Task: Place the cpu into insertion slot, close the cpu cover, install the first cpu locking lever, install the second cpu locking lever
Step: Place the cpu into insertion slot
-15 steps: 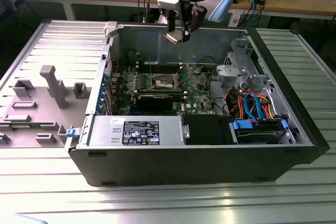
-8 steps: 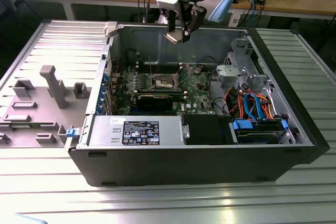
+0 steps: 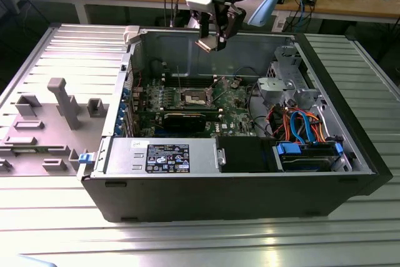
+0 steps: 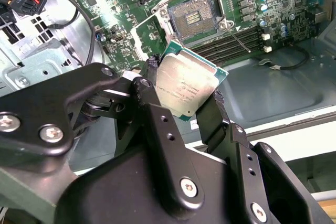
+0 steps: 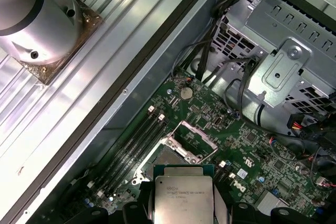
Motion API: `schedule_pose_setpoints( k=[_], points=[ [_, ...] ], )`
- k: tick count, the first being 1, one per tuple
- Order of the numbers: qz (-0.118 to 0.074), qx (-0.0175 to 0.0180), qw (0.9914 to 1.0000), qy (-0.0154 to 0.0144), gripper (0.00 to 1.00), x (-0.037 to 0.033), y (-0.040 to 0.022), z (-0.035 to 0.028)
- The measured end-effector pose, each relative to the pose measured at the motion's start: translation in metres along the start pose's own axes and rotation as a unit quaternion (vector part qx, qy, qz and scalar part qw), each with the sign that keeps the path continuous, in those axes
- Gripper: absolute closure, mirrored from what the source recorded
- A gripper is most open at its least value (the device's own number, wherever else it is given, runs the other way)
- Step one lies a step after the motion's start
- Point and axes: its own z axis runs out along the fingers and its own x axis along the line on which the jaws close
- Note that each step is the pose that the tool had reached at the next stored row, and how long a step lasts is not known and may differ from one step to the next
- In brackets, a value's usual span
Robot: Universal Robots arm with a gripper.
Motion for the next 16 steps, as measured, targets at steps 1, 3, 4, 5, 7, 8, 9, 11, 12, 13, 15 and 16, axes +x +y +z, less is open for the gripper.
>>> schedule_pose_setpoints(
  k=[1, 3, 4, 5, 7, 8, 9, 11, 12, 13, 15, 16],
  points=[
    [0.0, 0.0, 1.0, 0.0, 0.46, 0.0, 0.0, 0.0],
    [0.0, 0.0, 1.0, 0.0, 0.46, 0.0, 0.0, 0.0],
    [0.0, 0.0, 1.0, 0.0, 0.46, 0.0, 0.0, 0.0],
    [0.0, 0.0, 1.0, 0.0, 0.46, 0.0, 0.0, 0.0],
    [0.001, 0.0, 1.0, -0.0002, 0.46, 0.0002, -0.0002, 0.0],
    [0.004, -0.0001, 0.99999, -0.0003, 0.46, 0.0002, -0.0002, 0.0],
    [0.006, -0.0001, 0.99998, -0.0005, 0.46, 0.0003, -0.0004, 0.0],
    [0.01, -0.0002, 0.99995, -0.0009, 0.46, 0.0011, -0.0013, 0.0],
    [0.01, -0.0003, 0.99994, -0.0009, 0.46, 0.002, -0.0023, 0.0],
    [0.011, -0.0002, 0.99994, -0.001, 0.46, 0.0028, -0.0034, -0.0002],
    [0.012, -0.0002, 0.99993, -0.001, 0.46, 0.0037, -0.0046, -0.0003],
    [0.017, -0.0003, 0.99985, -0.0015, 0.46, 0.0045, -0.0056, -0.0004]
  ],
)
